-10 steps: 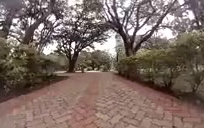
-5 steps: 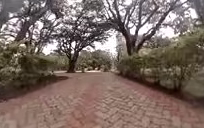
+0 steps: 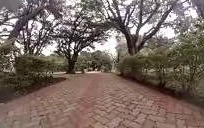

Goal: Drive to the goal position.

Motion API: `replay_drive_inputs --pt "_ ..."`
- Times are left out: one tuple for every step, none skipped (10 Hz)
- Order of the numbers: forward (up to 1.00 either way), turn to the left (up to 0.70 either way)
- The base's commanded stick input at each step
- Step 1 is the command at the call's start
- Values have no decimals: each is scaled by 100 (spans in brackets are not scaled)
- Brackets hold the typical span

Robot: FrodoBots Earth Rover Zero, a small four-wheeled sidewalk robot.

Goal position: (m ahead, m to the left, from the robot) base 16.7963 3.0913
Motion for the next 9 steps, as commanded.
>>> replay_drive_inputs --pt "70 0" --pt "70 0" --pt "70 0" --pt "70 0" --pt "70 0" --pt "70 0" --pt "70 0" --pt "70 0" --pt "70 0"
